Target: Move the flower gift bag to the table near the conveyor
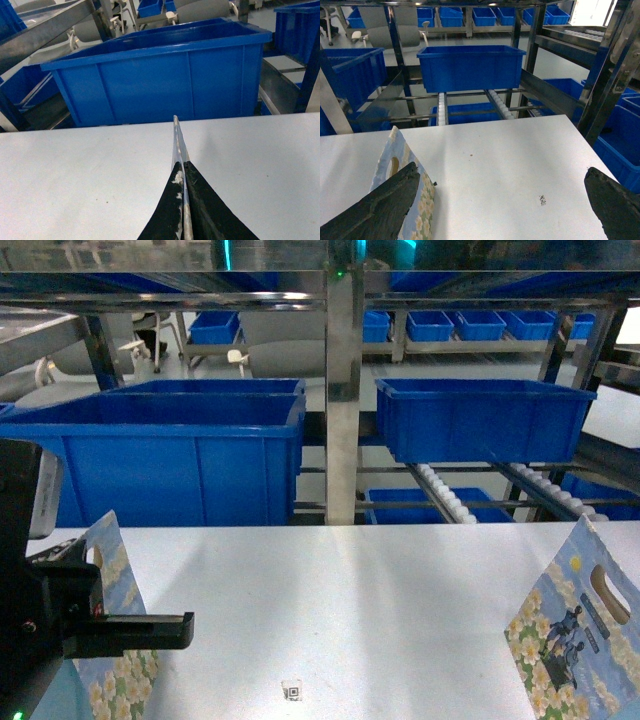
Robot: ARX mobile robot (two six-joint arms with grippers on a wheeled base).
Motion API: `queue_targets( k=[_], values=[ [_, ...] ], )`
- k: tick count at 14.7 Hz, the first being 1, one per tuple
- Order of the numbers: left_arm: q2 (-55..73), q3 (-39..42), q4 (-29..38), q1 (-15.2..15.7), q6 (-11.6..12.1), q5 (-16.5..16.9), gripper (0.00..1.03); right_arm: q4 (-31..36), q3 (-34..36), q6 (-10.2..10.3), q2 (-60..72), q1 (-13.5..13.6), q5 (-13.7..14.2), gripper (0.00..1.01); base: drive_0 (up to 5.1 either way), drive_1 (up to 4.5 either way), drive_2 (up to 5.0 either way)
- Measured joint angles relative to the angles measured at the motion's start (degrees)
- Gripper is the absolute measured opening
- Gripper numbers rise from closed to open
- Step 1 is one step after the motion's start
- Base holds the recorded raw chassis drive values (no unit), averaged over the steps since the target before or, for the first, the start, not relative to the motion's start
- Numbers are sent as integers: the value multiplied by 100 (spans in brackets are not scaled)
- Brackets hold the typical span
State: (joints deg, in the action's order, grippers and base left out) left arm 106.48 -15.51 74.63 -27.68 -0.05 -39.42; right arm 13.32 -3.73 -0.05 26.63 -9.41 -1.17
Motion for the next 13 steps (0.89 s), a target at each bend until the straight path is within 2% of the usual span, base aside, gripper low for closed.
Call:
queue_targets(
  k=[2,3,5,10,13],
  values=[
    [-125,188,2,-70,-11,96,2,0,0,0,0,0,0,98,0,0,0],
    [-162,275,-72,-98,-24,201,10,0,0,0,0,0,0,98,0,0,0],
    [-208,479,-116,-201,-24,199,30,0,0,0,0,0,0,98,0,0,0],
    [-933,691,-96,-411,13,144,98,0,0,0,0,0,0,98,0,0,0],
    [-1480,691,-96,-380,81,223,98,0,0,0,0,0,0,98,0,0,0]
  ],
)
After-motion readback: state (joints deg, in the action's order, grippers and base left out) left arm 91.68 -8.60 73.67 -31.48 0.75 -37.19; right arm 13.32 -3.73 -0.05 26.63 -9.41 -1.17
